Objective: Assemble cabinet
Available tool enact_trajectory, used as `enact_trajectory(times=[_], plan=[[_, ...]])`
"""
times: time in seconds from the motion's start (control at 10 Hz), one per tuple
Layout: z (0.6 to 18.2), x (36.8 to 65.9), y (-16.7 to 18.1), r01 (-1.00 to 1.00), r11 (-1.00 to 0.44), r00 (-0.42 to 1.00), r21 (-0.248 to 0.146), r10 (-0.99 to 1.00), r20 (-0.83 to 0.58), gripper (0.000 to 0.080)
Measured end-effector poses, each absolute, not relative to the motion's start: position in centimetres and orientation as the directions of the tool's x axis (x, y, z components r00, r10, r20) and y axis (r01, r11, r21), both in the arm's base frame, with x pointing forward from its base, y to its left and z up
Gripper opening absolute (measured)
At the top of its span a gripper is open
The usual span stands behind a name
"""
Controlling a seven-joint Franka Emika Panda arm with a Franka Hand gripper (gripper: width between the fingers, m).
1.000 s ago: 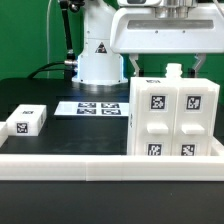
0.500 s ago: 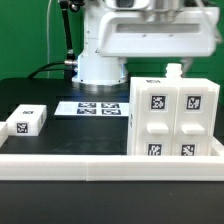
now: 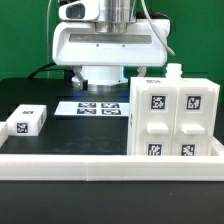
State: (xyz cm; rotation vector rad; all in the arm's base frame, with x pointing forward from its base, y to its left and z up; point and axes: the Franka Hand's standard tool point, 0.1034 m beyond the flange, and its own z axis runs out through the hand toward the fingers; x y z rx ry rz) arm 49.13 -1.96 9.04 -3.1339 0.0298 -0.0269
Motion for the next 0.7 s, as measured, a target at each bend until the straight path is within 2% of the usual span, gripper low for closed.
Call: enact_trajectory(times=[0.3,0.7], plan=[[9.0,49.0,-4.1,-0.017,-1.0,1.0,0.0,-0.017,0.017,0.0797],[7.6,47.2,-10.4,0.042,-0.999,0.999,0.003,0.042,0.009,0.0797]])
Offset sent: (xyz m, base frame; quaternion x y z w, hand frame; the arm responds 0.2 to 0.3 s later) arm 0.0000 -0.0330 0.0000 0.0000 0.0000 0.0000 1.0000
